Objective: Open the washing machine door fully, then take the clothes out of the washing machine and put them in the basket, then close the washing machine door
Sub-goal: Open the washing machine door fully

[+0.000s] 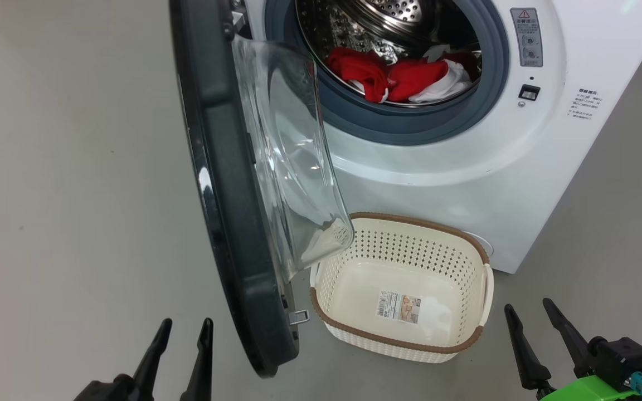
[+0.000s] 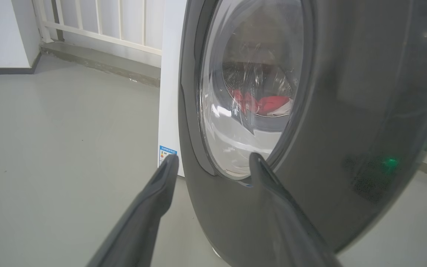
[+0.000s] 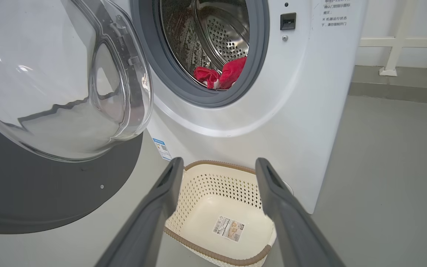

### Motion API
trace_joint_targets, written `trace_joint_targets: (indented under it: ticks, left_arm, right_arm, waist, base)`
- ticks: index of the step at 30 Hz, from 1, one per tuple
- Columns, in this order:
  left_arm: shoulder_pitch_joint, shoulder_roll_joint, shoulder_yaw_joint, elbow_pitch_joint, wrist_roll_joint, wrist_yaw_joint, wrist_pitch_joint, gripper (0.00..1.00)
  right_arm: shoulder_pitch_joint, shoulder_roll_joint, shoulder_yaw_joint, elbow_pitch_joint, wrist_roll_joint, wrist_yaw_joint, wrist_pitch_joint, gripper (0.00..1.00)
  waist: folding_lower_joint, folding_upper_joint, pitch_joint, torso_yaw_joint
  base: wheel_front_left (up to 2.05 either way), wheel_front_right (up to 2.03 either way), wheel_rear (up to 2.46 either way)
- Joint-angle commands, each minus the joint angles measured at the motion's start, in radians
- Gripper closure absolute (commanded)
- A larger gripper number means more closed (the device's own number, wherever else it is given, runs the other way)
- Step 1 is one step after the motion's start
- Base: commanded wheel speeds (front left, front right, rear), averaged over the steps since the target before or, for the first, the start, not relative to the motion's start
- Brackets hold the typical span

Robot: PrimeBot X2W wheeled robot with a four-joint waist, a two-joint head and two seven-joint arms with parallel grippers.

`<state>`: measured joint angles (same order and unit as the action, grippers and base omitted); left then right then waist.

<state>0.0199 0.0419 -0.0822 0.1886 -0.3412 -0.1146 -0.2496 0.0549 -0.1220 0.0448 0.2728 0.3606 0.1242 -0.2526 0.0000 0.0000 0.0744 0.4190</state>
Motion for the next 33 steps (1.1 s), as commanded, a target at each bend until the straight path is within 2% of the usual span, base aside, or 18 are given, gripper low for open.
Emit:
trace_joint_targets:
  ticks: [1, 16, 17, 18, 19, 20, 28, 33]
  left_arm:
    - [-0.019, 0.008, 0.037, -0.03, 0.007, 0.001, -0.012, 0.0]
    - [-0.017, 0.008, 0.04, -0.041, 0.004, 0.004, -0.012, 0.0]
    - [-0.018, 0.008, 0.044, -0.047, -0.001, 0.006, -0.012, 0.49]
    - [-0.019, 0.008, 0.047, -0.051, -0.006, 0.007, -0.012, 0.66]
    - [-0.02, 0.008, 0.051, -0.056, -0.012, 0.008, -0.012, 0.93]
    - [-0.021, 0.008, 0.056, -0.063, -0.016, 0.009, -0.012, 1.0]
    - [-0.058, 0.008, 0.117, -0.213, -0.05, 0.021, -0.012, 1.0]
    - [-0.084, 0.008, 0.102, -0.367, -0.035, 0.04, -0.012, 1.0]
  right_arm:
    - [-0.012, -0.009, 0.02, -0.02, -0.008, 0.007, -0.009, 0.0]
    - [-0.015, -0.011, 0.026, -0.019, -0.003, 0.007, -0.009, 0.0]
    - [-0.015, -0.011, 0.026, -0.019, -0.003, 0.007, -0.009, 0.0]
    - [-0.014, -0.011, 0.027, -0.018, -0.003, 0.007, -0.009, 0.0]
    - [-0.014, -0.011, 0.029, -0.018, -0.003, 0.007, -0.009, 0.0]
    - [-0.014, -0.01, 0.03, -0.018, -0.003, 0.007, -0.009, 0.0]
    - [-0.018, -0.011, 0.029, -0.025, -0.006, 0.007, -0.009, 0.0]
    - [-0.019, -0.012, 0.03, -0.027, -0.005, 0.007, -0.009, 0.0]
  waist:
    - [0.0, 0.0, 0.0, -0.001]
    - [0.0, 0.0, -0.005, -0.006]
    - [0.0, 0.0, -0.006, -0.006]
    - [0.0, 0.0, -0.007, -0.006]
    - [0.0, 0.0, -0.008, -0.007]
    - [0.0, 0.0, -0.009, -0.007]
    - [0.0, 0.0, -0.011, -0.005]
    - [0.0, 0.0, -0.012, -0.004]
  base:
    - [0.0, 0.0, 0.0]
    - [0.0, 0.0, 0.0]
    - [0.0, 0.0, 0.0]
    - [0.0, 0.0, 0.0]
    - [0.0, 0.0, 0.0]
    - [0.0, 0.0, 0.0]
    - [0.0, 0.0, 0.0]
    - [0.0, 0.0, 0.0]
